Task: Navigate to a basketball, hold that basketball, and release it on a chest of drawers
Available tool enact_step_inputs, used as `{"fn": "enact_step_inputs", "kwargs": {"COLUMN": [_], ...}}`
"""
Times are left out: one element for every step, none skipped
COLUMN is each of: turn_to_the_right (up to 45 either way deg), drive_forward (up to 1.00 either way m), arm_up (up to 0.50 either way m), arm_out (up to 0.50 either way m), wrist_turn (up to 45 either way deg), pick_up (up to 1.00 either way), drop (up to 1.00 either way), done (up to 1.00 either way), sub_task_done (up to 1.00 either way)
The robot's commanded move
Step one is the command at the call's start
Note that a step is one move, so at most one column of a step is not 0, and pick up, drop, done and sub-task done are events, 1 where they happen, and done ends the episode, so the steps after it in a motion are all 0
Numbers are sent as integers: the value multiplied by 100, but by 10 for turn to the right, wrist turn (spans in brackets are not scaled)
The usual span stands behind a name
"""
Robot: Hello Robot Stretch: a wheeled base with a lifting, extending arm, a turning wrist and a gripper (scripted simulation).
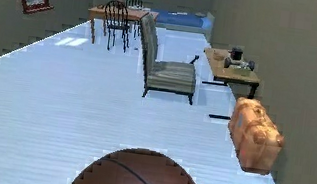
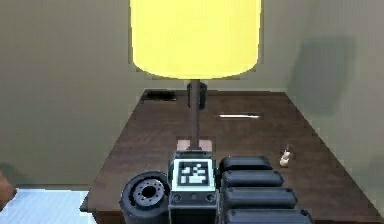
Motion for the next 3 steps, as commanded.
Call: {"fn": "enact_step_inputs", "kwargs": {"turn_to_the_right": [0,180,0], "drive_forward": [15,0,0], "arm_up": [0,0,0], "arm_out": [0,0,36], "wrist_turn": [0,0,0], "pick_up": [0,0,0], "drop": [0,0,0], "done": [0,0,0], "sub_task_done": [0,0,0]}}
